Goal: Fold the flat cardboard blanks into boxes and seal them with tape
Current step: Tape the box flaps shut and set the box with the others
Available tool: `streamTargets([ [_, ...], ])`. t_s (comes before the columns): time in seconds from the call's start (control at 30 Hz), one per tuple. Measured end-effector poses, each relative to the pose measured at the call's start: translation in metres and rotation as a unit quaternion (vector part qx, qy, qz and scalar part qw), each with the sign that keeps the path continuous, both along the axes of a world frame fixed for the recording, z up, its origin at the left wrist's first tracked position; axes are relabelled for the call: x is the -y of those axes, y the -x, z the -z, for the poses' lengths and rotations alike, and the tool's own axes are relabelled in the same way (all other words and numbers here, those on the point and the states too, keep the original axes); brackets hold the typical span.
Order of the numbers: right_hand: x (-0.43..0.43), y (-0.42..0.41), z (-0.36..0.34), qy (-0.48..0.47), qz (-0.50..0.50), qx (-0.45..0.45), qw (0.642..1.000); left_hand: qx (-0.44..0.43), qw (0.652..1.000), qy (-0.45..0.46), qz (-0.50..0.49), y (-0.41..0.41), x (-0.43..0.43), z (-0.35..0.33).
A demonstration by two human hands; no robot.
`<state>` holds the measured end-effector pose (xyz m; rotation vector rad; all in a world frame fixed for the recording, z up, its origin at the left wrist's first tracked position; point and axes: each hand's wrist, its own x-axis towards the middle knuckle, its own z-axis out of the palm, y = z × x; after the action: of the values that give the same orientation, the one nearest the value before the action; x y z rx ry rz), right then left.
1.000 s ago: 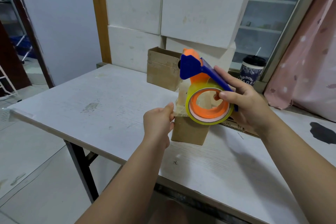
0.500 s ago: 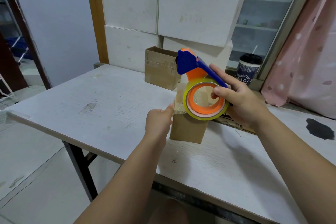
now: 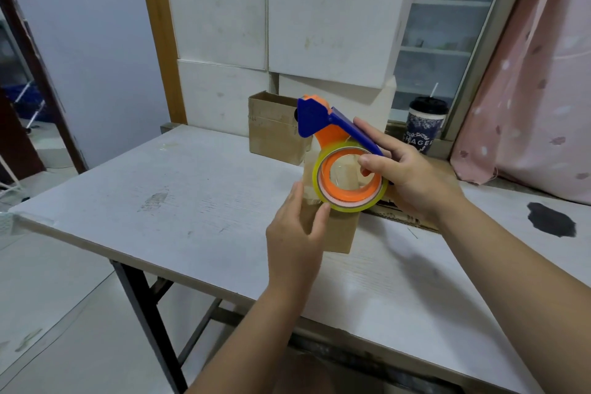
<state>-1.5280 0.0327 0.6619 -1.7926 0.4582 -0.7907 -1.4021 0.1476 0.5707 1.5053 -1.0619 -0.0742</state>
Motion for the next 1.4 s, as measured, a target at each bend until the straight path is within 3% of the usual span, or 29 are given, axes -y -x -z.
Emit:
streamTargets([
  [0.1, 0.002, 0.002, 0.001, -0.007, -0.009, 0.012, 1.000, 0.078, 0.997, -0.006, -0.015, -0.004, 0.001, 0.005],
  [0.23, 0.005, 0.005, 0.005, -0.026, -0.018, 0.023, 0.999, 0.254, 0.966, 0.001, -0.048, -0.014, 0.006, 0.004],
  [0.37, 0.008, 0.006, 0.003, -0.028, -0.042, 0.012, 0.999, 0.273, 0.960, 0.025, -0.056, -0.013, 0.012, 0.001],
  [0.43, 0.008, 0.007, -0.006, 0.003, -0.048, -0.014, 0.999, 0.307, 0.949, 0.025, -0.068, -0.015, 0.015, 0.005],
  [0.53, 0.007, 0.004, -0.029, 0.121, -0.054, -0.117, 0.984, 0.400, 0.913, 0.005, -0.081, -0.024, 0.017, 0.011],
  [0.7, 0.009, -0.002, -0.056, 0.197, -0.084, -0.245, 0.945, 0.391, 0.918, 0.035, -0.056, -0.031, 0.015, 0.011],
  [0.87, 0.022, 0.019, -0.063, 0.201, -0.092, -0.276, 0.935, 0.401, 0.913, 0.043, -0.066, -0.033, 0.015, 0.010],
  [1.17, 0.028, 0.042, -0.057, 0.198, -0.090, -0.280, 0.935, 0.415, 0.907, 0.039, -0.065, -0.032, 0.014, 0.006],
  [1.4, 0.025, 0.056, -0.034, 0.176, -0.048, -0.211, 0.960, 0.416, 0.907, 0.027, -0.051, -0.032, 0.012, 0.004],
])
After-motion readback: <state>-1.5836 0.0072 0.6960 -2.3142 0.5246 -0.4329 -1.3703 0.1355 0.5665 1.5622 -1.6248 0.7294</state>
